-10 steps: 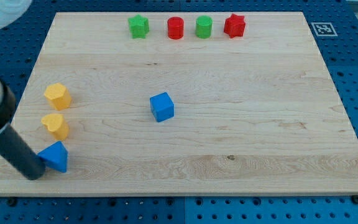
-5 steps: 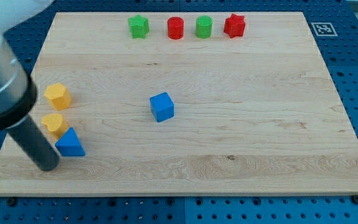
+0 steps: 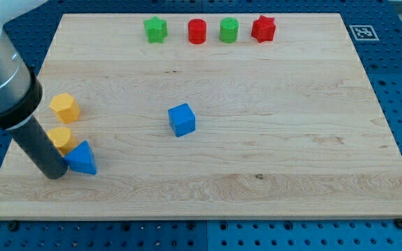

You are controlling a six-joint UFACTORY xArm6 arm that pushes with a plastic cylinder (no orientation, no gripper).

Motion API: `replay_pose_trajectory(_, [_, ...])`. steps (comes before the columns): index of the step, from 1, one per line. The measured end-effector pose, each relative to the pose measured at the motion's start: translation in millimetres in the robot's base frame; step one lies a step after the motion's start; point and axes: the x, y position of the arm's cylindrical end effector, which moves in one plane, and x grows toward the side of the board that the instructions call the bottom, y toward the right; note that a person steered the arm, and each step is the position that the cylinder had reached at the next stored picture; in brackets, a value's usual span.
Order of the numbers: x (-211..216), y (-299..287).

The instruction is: Push the blue triangle into the blue cube

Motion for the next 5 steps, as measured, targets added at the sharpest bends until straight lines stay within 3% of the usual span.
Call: replay_pose_trajectory(5, [-31,96])
